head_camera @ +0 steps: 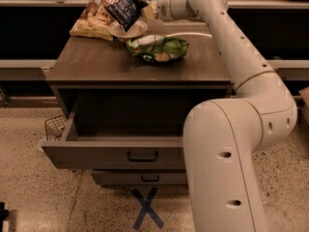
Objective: Place blue chip bag into paper bowl
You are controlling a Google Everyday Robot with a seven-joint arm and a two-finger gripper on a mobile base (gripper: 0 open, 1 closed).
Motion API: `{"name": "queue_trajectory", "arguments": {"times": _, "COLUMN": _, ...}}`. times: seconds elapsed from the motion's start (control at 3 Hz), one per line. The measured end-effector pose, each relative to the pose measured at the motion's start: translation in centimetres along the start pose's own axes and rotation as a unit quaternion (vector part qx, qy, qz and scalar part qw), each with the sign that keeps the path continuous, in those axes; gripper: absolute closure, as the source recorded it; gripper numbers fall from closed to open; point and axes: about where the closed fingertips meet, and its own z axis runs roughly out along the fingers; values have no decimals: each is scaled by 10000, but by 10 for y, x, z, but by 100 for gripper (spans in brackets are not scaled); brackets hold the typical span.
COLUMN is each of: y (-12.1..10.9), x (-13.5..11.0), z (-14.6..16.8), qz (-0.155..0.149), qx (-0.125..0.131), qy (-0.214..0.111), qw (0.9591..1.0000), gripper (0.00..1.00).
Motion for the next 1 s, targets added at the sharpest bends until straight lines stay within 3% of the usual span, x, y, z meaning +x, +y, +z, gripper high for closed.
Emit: {"name": "queue_trajectory", "arguments": {"times": 1.0, "y": 5, "x": 10, "z": 19, "qz": -39, "qx": -65, "qy": 96, "qw": 9999, "gripper": 5}}
